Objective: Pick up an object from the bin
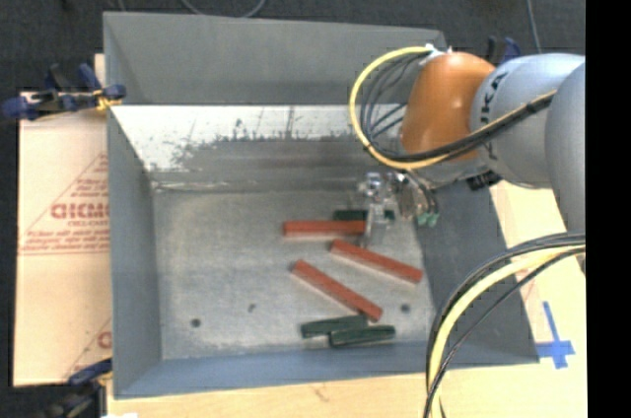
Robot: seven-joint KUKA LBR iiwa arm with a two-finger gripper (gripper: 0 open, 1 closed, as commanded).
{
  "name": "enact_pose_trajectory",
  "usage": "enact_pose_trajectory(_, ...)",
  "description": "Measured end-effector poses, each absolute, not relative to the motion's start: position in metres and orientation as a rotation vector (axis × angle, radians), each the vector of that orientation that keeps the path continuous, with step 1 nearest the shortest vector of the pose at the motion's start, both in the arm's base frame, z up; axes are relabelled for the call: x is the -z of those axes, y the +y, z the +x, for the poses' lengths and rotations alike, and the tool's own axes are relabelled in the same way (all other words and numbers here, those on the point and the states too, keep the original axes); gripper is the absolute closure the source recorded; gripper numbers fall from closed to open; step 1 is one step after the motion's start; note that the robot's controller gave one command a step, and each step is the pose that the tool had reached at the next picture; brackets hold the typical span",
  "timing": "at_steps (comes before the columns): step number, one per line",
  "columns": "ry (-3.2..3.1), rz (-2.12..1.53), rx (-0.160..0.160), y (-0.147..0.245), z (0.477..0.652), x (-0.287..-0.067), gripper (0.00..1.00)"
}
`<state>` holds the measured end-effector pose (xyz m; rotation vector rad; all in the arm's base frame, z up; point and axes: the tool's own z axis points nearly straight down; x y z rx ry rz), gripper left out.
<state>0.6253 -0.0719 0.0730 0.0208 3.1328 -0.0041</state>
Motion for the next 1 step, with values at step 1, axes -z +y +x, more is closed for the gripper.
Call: enact_pose_trajectory(1, 3.127, 0.068, 0.002, -0.0747, 0.6235, -0.2364, 1.00)
